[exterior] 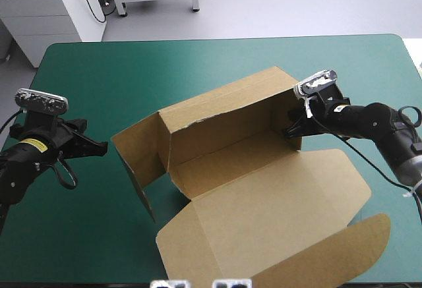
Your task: Fold the box
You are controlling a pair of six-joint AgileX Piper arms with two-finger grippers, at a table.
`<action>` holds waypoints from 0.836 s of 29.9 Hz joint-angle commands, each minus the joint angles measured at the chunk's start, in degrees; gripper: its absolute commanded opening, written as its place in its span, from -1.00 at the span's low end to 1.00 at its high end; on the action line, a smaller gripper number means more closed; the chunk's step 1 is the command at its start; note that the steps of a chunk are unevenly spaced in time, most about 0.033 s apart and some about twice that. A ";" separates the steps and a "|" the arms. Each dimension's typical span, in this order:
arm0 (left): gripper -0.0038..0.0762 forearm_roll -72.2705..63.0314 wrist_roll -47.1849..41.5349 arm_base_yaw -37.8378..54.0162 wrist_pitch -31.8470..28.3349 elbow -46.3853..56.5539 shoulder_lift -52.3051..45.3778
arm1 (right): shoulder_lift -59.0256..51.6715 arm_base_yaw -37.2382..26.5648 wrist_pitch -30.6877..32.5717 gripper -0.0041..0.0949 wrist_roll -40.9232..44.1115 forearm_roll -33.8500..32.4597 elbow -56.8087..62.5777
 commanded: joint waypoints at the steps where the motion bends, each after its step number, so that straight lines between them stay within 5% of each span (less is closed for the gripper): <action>1: -0.93 2.84 0.04 0.09 -2.59 -1.46 -0.65 | -0.76 0.11 6.09 -0.95 15.32 -10.39 -5.67; 5: -0.93 2.84 -0.09 0.09 -2.70 -1.46 -0.65 | -0.61 0.11 10.24 -0.95 24.03 -16.15 -8.24; 12: -0.93 0.84 -0.09 0.09 -3.17 -1.46 -0.65 | 2.55 0.11 21.62 -0.95 27.90 -16.49 -11.21; 25: -0.93 -2.16 -0.09 -0.05 -3.35 -1.20 -0.65 | 16.71 0.11 21.27 -0.95 34.26 -17.94 -17.20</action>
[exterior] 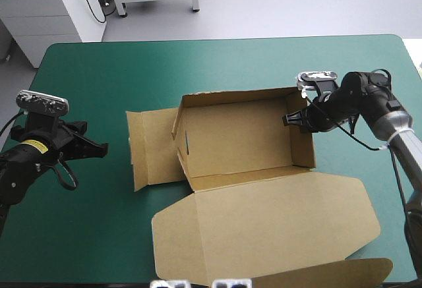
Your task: Fold the box
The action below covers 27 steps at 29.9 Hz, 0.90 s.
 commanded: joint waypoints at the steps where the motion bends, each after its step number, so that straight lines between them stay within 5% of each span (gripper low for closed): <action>1: -0.93 -1.52 -0.09 -0.05 -3.37 -1.65 -0.65 | 2.27 0.05 0.44 -0.95 1.58 0.98 -2.55; 7: -0.93 -3.56 0.15 -0.05 -3.47 -1.65 -0.65 | 3.78 0.05 -2.17 -0.77 -3.04 1.52 -3.82; 18: -0.93 -3.56 0.15 -0.05 -3.56 -1.65 -0.65 | 3.78 0.05 0.82 0.43 -4.44 3.99 -7.06; 27: -0.93 -3.56 0.15 -0.05 -3.56 -1.65 -0.65 | 3.67 0.05 12.09 0.46 -4.75 3.32 -13.47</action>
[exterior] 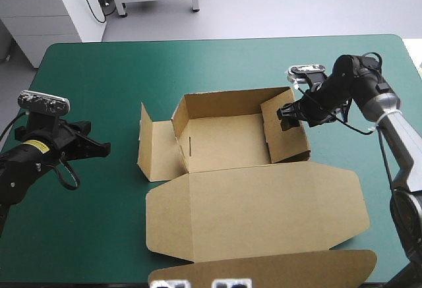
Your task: Fold the box
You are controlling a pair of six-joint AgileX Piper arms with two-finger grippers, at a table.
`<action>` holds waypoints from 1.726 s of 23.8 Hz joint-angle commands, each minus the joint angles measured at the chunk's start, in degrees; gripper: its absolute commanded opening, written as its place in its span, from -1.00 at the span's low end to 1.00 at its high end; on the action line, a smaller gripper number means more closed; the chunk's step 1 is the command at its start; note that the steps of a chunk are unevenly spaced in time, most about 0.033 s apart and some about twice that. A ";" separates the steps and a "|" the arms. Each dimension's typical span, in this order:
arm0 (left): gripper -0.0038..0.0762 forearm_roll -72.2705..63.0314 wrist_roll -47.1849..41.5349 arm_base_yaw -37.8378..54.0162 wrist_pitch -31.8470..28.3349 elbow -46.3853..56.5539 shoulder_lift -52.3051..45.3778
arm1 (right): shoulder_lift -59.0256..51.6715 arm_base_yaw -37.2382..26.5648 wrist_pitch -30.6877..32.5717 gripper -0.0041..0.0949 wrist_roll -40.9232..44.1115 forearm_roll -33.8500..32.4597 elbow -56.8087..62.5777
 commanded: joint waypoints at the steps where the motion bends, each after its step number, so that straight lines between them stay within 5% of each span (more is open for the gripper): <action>1: -0.93 -0.82 -0.01 -0.05 -3.40 -1.65 -0.65 | -2.64 -0.19 2.77 0.46 -0.83 0.75 -3.01; 16: -0.93 -1.73 -0.01 -0.05 -3.97 -1.65 -0.65 | 5.38 -0.07 2.54 0.44 -1.24 -1.97 -2.32; 20: -0.93 -1.73 -0.01 -0.05 -4.08 -1.65 -0.65 | 9.42 -0.07 2.65 0.09 1.91 -5.49 -2.32; 22: -0.93 -1.73 -0.01 -0.05 -4.08 -1.58 -0.65 | 9.54 -0.07 2.45 -0.34 1.23 -5.49 -2.45; 26: -0.93 -1.73 -0.01 -0.05 -3.97 -1.58 -0.65 | 9.54 -0.07 2.66 -0.90 -1.40 -3.08 -2.54; 35: -0.93 -1.23 -0.01 -0.05 -2.23 -1.58 -0.65 | 8.88 -0.07 2.75 -0.96 -5.97 5.63 -6.17; 41: -0.93 1.38 -0.80 -0.05 -4.55 -1.58 -0.65 | 5.05 -0.83 2.75 -0.96 -6.21 0.75 -10.17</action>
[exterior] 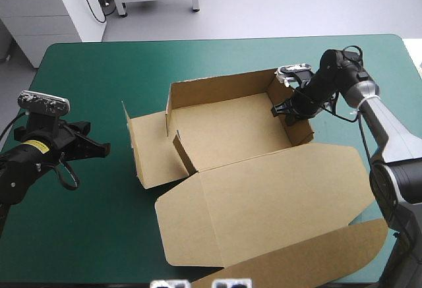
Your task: Fold the box
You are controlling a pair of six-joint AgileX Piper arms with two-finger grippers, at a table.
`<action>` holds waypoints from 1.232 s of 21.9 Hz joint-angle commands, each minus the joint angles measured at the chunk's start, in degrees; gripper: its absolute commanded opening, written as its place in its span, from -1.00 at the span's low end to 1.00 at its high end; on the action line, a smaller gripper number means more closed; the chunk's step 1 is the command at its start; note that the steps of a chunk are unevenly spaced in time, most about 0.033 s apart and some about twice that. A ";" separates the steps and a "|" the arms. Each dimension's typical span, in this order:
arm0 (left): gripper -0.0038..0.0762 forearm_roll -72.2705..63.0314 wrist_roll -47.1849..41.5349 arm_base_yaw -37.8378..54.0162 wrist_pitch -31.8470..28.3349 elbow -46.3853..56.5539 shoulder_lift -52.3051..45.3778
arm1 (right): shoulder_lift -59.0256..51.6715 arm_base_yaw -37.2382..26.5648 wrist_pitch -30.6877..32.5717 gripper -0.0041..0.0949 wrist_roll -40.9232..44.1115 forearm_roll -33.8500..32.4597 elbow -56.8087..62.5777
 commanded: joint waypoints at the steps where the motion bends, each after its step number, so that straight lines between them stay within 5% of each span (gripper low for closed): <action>1: -0.93 0.94 -0.57 -0.05 -4.81 -1.58 -0.65 | -6.56 -1.31 1.96 -0.96 -0.63 -0.14 -2.64; 13: -0.93 1.71 -0.47 -0.05 -5.19 -1.58 -0.22 | -16.16 -9.77 1.96 -0.96 -1.19 0.45 -2.64; 19: -0.93 -0.31 -0.47 -0.05 -6.00 -1.58 10.36 | -17.56 -9.77 1.96 -0.96 -1.64 3.19 -2.64; 24: -0.93 -14.32 1.40 -0.05 -11.64 -1.58 22.01 | -17.56 -9.77 1.96 -0.96 -1.64 3.19 -2.64; 27: -0.93 -29.57 11.03 -0.05 -13.10 -1.58 25.76 | -17.56 -9.77 1.96 -0.96 -1.64 3.19 -2.64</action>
